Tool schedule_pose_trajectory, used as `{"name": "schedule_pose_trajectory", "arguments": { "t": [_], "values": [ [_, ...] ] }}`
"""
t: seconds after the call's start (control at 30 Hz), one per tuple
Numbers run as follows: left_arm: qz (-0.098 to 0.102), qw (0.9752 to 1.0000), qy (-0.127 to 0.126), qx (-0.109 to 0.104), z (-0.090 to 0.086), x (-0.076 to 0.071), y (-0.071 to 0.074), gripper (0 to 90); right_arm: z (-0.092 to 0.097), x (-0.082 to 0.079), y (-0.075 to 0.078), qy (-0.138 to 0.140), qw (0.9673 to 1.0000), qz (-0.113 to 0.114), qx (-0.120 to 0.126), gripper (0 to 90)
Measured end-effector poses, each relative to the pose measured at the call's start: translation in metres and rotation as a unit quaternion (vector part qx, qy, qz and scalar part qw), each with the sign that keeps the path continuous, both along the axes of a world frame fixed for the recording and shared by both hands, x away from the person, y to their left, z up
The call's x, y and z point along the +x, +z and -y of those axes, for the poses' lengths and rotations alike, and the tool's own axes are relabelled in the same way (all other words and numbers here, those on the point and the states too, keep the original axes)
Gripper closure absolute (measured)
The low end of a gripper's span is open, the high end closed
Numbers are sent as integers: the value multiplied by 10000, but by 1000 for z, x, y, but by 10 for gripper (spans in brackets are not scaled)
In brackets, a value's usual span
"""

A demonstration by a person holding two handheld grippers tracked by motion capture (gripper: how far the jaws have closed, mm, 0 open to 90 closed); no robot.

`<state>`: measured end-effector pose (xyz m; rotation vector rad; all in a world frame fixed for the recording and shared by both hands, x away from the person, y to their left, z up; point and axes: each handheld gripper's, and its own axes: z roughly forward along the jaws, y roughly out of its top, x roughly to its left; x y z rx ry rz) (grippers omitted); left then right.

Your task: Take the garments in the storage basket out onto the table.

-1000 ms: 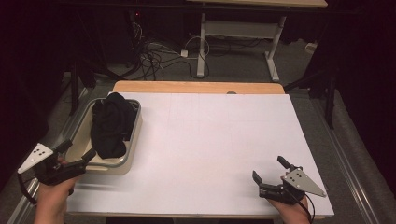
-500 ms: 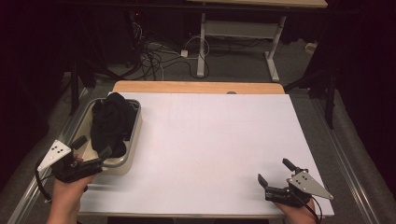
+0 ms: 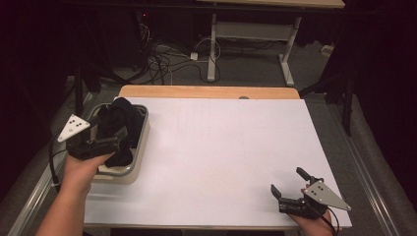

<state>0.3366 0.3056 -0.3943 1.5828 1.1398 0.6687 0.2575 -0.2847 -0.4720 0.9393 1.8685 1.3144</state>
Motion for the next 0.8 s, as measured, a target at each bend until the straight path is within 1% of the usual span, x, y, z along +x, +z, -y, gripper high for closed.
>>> {"name": "schedule_pose_trajectory", "arguments": {
  "t": [0.03,0.07,0.1,0.13,0.17,0.2,0.23,0.27,0.3,0.33,0.37,0.4,0.43,0.47,0.5,0.53,0.57,0.6,0.63,0.7,0.73,0.77,0.8],
  "values": [
    [-53,10000,15,-33,0,6,0,0,1,0,1,-7,10000,6,22,0],
    [-53,10000,15,-33,0,6,0,0,1,0,1,-7,10000,6,22,0],
    [-86,9999,45,-27,0,12,0,0,1,0,1,-17,10000,2,43,0],
    [-183,9998,83,85,0,23,1,0,2,0,2,-37,10000,14,57,0],
    [-183,9998,83,85,0,23,1,0,2,0,2,-37,10000,14,57,0],
    [-192,9997,122,95,-1,28,2,0,2,-1,2,-34,10000,19,58,0],
    [-213,9997,140,52,-2,33,2,0,2,-1,2,-32,10000,24,64,0],
    [-286,9994,167,66,-5,44,4,2,1,0,1,-49,10000,0,74,0],
    [-330,9992,205,112,-7,49,6,14,1,0,1,-51,9999,-18,91,0],
    [-392,9990,207,72,-9,54,7,14,0,1,1,-41,9999,-20,95,0],
    [-392,9990,207,72,-9,54,7,14,0,1,1,-41,9999,-20,95,0],
    [-500,9983,290,22,-14,63,9,14,-1,1,0,-17,10000,-31,73,0],
    [-500,9983,290,22,-14,63,9,24,-1,1,0,-17,10000,-31,73,0],
    [-636,9972,402,42,-19,73,10,43,-2,1,0,-15,10000,-29,74,0],
    [-695,9967,428,18,-22,78,10,45,-2,1,0,-20,10000,-38,86,0],
    [-738,9964,413,1,-24,82,10,45,-1,1,0,-20,9999,-39,94,0],
    [-738,9964,413,1,-24,82,10,45,-1,1,0,-20,9999,-39,94,0],
    [-877,9954,364,-90,-27,90,9,45,0,1,0,-45,9999,-52,120,0],
    [-877,9954,364,-90,-27,90,9,45,0,1,0,-45,9999,-52,120,0],
    [-989,9943,355,-163,-29,98,7,45,0,1,-1,-60,9999,-59,106,0],
    [-1112,9928,389,-224,-32,105,2,45,0,1,-1,-74,9999,-71,114,0],
    [-1112,9928,389,-224,-32,105,2,45,0,1,-1,-74,9999,-71,114,0],
    [-1315,9901,388,-304,-36,111,-5,45,0,1,-1,-74,9999,-77,124,0]
  ]
}}
